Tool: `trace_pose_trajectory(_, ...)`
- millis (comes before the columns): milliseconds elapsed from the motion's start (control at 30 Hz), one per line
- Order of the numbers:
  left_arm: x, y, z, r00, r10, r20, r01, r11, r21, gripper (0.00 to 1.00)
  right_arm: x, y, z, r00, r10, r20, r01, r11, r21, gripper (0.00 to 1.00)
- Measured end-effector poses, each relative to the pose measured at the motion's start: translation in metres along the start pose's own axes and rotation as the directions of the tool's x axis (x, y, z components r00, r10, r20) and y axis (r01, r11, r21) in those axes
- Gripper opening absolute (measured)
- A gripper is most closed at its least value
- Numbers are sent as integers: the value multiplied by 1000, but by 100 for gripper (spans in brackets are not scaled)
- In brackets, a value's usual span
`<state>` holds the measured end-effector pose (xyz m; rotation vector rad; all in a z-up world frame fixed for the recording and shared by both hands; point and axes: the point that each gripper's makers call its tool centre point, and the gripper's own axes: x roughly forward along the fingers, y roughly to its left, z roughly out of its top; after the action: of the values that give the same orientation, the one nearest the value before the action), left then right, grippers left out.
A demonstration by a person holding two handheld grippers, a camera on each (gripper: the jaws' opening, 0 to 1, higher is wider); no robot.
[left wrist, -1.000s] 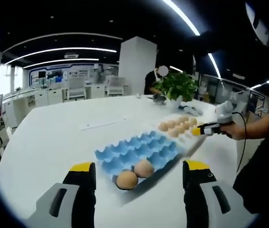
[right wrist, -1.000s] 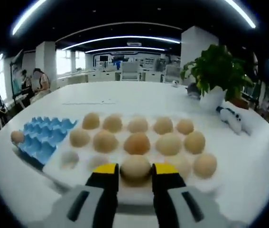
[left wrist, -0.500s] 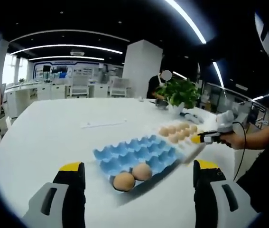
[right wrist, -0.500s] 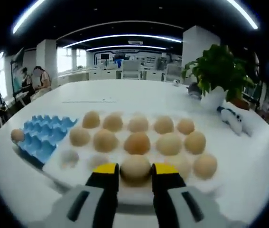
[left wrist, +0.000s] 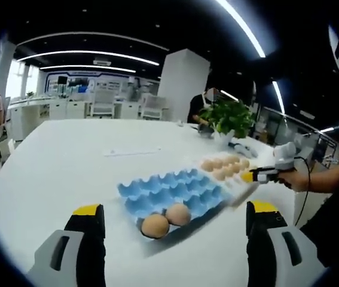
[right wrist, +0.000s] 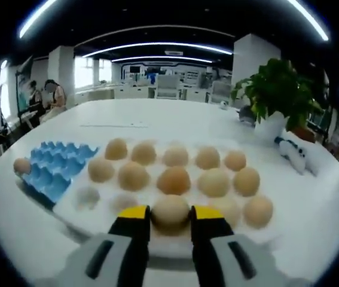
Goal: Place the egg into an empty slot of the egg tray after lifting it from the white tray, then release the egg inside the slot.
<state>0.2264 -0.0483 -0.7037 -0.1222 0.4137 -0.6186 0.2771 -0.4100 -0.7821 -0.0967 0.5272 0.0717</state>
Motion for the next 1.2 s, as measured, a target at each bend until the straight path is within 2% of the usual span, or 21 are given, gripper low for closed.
trace_pose_trajectory(233,0,0,3,1000,-1,4,1,1000,1,99,-2,-1,1,1000,16,9,-16,1000,21,25)
trace_pose_trajectory(633,2,0,5,1000,-2,5,2,1000,8,98,-15,8,25,997,51,66,-54,998,39,25)
trace_pose_trajectory(767,2,1,5,1000,-3,1,3,1000,4,97,-19,22,35,992,85,90,-89,995,40,25)
trace_pose_trajectory(833,3,0,4,1000,-5,-3,5,1000,4,97,-19,35,38,988,121,92,-123,992,13,25)
trace_pose_trajectory(967,4,0,4,1000,-6,-1,6,1000,4,97,-19,58,42,979,179,103,-181,983,12,25)
trace_pose_trajectory(1100,3,0,3,1000,-5,-5,5,1000,1,97,-20,85,48,963,244,114,-245,969,-6,25)
trace_pose_trajectory(1200,2,2,2,1000,3,-2,-3,1000,-6,97,-20,114,50,942,318,106,-316,948,-38,25)
